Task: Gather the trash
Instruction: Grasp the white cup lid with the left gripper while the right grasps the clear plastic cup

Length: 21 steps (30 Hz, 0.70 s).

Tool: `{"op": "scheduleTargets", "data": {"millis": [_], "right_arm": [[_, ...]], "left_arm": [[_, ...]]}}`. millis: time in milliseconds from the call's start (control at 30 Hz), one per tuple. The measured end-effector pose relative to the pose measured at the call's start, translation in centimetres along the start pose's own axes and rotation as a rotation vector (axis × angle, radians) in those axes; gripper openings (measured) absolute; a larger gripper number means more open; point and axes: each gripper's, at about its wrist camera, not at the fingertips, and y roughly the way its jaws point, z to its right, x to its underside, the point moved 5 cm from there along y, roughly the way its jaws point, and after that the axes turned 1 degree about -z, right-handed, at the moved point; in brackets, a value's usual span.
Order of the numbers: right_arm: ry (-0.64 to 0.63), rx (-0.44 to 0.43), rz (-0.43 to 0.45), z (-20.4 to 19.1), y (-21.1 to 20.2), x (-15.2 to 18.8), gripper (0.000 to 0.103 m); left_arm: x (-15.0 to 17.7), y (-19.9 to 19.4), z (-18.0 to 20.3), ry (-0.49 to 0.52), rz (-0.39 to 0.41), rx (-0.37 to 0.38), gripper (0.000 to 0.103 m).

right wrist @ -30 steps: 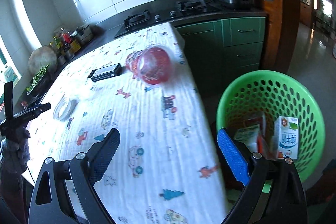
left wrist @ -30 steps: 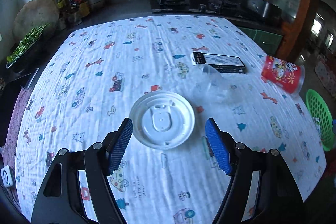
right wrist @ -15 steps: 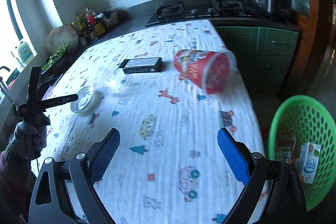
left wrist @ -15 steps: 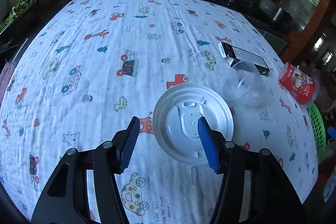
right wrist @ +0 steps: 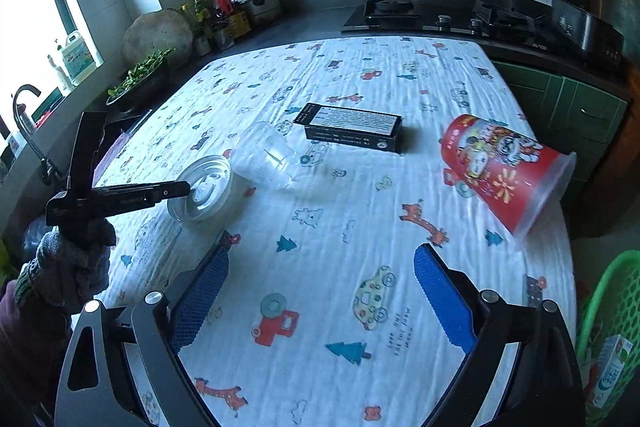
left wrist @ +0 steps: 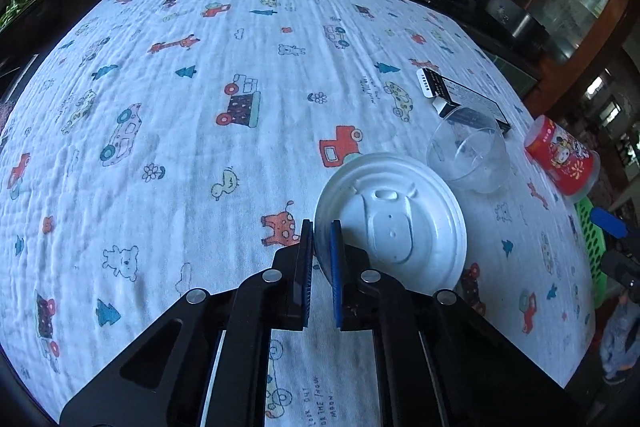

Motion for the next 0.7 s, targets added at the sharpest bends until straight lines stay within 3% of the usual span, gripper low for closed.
{"op": "scheduleTargets", "data": {"millis": [367,700], "right_arm": [[-0.243,-0.024,-0.07,-4.4,7.1,-3.7,0.091],[-0.427,-0.085,-0.166,-6.7,12.9,-6.1,0.091]], "left_arm": [[-0.6,-3.0,-1.3,0.032,0.043,-0.006,0.005],[-0.6,-2.6,-2.9,0.002,0.032,0.001,0.005]]}}
